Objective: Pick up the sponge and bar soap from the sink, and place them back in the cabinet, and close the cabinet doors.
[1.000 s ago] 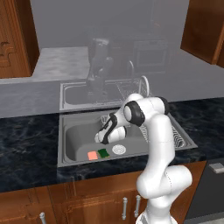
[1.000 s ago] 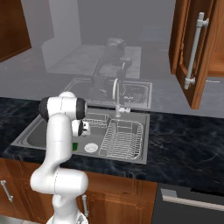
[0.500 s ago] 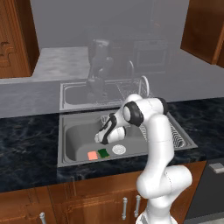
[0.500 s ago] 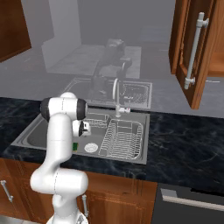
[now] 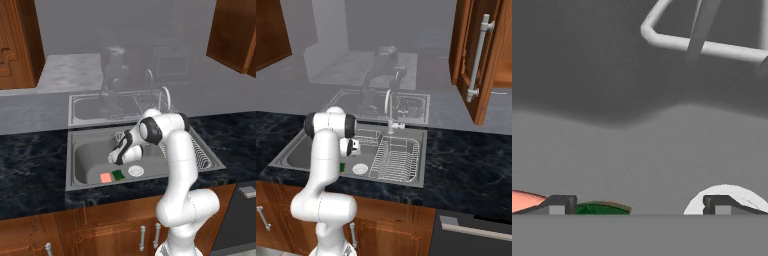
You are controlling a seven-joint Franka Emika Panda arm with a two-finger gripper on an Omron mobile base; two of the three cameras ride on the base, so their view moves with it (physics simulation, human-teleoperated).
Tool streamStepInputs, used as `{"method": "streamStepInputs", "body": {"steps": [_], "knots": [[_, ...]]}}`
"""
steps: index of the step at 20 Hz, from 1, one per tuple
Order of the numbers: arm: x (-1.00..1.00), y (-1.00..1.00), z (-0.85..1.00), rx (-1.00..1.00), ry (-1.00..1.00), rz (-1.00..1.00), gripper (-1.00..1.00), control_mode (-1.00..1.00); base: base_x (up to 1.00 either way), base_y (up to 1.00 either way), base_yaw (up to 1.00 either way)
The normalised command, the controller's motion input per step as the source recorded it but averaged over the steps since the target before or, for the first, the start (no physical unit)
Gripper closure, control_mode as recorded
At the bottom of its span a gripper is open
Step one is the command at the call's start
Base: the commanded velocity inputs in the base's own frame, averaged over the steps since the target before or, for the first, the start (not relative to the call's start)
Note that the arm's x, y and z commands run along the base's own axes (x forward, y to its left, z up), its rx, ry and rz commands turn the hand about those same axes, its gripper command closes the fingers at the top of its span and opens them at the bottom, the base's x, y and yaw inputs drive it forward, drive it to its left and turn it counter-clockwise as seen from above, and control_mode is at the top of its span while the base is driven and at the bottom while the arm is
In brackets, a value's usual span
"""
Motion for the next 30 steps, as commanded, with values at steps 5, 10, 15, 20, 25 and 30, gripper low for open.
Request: {"method": "streamStepInputs", "body": {"steps": [5,10,15,20,25,30], "knots": [[0.15,0.04,-0.11,0.0,0.0,0.0,-1.0,-1.0,0.0,0.0,0.0],[0.04,0.09,-0.11,0.0,0.03,0.0,-1.0,-1.0,0.0,0.0,0.0],[0.0,0.14,-0.08,0.0,0.08,0.0,-1.0,-1.0,0.0,0.0,0.0],[0.0,0.13,-0.02,0.0,0.08,0.0,-1.0,-1.0,0.0,0.0,0.0],[0.0,0.05,0.0,0.0,0.08,0.0,-1.0,-1.0,0.0,0.0,0.0],[0.0,0.0,0.0,0.0,0.06,0.0,-1.0,-1.0,0.0,0.0,0.0]]}}
